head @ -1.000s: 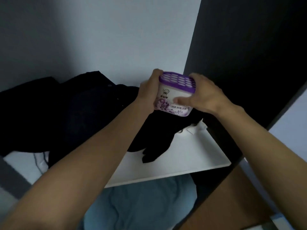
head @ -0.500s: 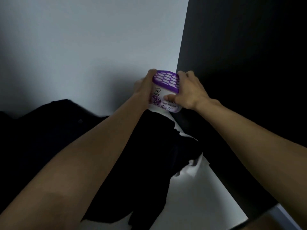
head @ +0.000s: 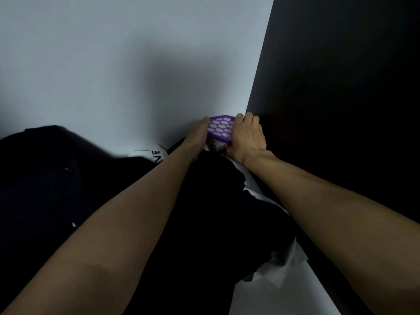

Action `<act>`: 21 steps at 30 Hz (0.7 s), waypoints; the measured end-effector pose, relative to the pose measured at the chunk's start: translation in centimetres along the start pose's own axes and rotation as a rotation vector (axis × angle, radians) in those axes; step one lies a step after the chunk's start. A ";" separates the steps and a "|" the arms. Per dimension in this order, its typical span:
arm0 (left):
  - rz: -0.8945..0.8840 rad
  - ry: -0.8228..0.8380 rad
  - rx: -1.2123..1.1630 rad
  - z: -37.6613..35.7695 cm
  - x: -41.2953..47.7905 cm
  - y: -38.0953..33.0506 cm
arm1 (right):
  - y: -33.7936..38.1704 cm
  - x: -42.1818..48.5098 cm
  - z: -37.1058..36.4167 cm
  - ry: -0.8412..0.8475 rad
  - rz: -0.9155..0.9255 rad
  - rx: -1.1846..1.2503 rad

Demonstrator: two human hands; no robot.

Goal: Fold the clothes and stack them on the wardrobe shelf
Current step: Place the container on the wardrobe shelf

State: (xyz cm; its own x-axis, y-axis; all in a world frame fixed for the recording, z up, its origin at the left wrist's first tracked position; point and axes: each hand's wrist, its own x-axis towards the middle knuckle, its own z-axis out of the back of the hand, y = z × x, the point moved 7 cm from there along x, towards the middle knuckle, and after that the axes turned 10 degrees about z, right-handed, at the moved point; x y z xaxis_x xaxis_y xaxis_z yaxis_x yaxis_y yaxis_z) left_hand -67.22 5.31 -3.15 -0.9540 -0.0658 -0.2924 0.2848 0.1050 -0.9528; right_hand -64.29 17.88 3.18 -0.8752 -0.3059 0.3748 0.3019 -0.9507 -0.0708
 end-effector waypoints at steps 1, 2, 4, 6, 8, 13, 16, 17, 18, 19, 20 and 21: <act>-0.014 -0.015 0.106 0.3 0.2 0.5 | 0.0 0.1 -0.7 0.017 0.004 0.000; -0.021 -0.023 0.230 0.7 0.3 1.1 | 0.0 0.2 -1.2 0.037 0.002 0.009; -0.008 -0.048 0.459 1.5 0.1 2.2 | -0.3 0.3 -2.1 0.069 -0.005 0.033; 0.025 -0.075 0.601 2.2 -0.3 2.9 | -0.5 0.5 -2.6 0.086 0.008 0.050; 0.035 -0.102 0.644 2.7 -0.4 3.2 | -0.6 0.6 -3.1 0.102 0.022 0.058; -0.165 -0.098 0.587 2.2 -0.2 2.4 | -0.7 1.4 -3.6 0.145 0.051 0.040; -0.217 -0.125 0.538 2.3 0.5 2.2 | -0.6 1.7 -3.8 0.166 0.073 0.057; -0.224 -0.136 0.528 2.4 0.5 2.3 | -0.5 1.7 -3.8 0.168 0.074 0.085; -0.231 -0.147 0.512 2.5 0.6 2.3 | -0.5 1.7 -3.8 0.163 0.083 0.103; -0.245 -0.158 0.478 2.7 0.5 2.3 | -0.5 1.7 -3.9 0.160 0.091 0.114; -0.266 -0.169 0.424 2.8 0.4 2.2 | -0.5 1.7 -3.9 0.163 0.094 0.117; -0.289 -0.179 0.369 2.8 0.3 2.1 | -0.7 1.7 -3.9 0.172 0.090 0.115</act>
State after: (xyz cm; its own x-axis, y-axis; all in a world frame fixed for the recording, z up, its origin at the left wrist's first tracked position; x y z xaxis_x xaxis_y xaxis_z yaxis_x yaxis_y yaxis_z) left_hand -66.66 2.73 -5.42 -0.9770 -0.2128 0.0092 0.0560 -0.2983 -0.9528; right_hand -67.49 17.80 0.25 -0.8912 -0.4029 0.2083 0.4143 -0.9100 0.0126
